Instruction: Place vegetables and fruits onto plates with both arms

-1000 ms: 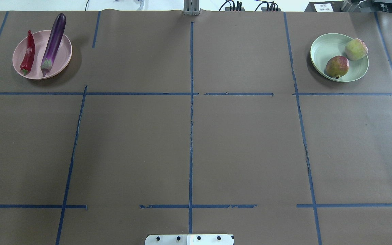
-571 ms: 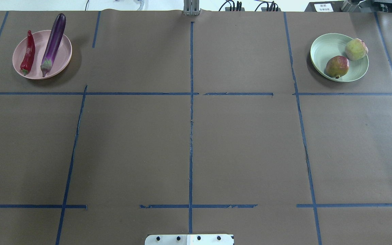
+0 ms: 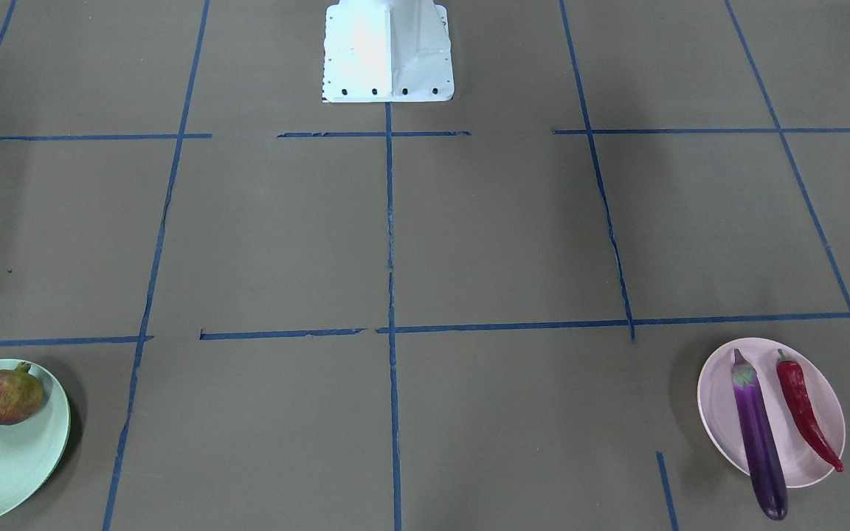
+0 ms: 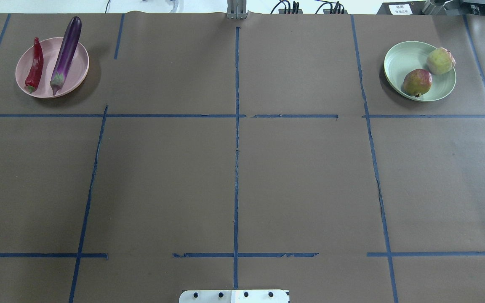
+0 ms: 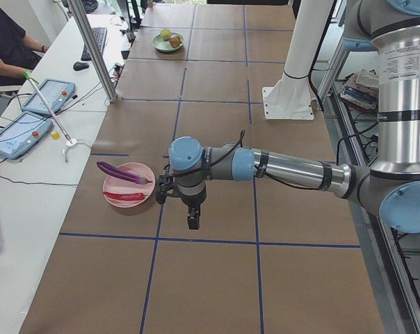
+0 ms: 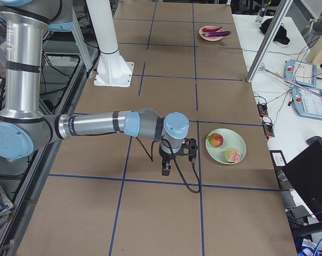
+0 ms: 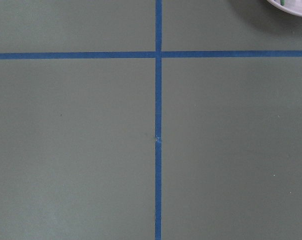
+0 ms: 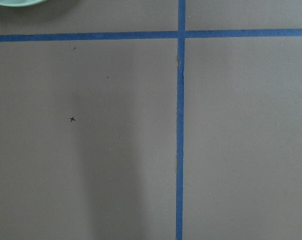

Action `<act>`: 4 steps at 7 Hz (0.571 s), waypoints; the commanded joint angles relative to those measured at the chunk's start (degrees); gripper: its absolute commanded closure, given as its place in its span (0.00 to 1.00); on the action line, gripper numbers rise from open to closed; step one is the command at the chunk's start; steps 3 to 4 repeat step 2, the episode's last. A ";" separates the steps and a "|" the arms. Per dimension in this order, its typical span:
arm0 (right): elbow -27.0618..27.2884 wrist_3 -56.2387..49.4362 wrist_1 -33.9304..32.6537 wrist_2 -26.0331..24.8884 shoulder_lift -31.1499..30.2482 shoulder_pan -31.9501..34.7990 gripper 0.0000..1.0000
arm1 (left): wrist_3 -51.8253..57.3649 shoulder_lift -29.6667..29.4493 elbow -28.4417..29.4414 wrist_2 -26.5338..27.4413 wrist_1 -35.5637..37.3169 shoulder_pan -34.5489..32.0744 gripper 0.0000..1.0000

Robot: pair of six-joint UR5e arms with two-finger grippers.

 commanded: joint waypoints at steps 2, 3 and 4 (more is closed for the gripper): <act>-0.09 -0.01 0.09 -0.11 -0.05 -0.86 0.00 | -0.01 -0.04 -0.70 -0.10 0.17 0.35 0.00; -0.09 -0.01 0.09 -0.11 -0.05 -0.86 0.00 | -0.01 -0.04 -0.70 -0.10 0.17 0.35 0.00; -0.09 -0.01 0.09 -0.11 -0.05 -0.86 0.00 | -0.01 -0.04 -0.70 -0.10 0.17 0.35 0.00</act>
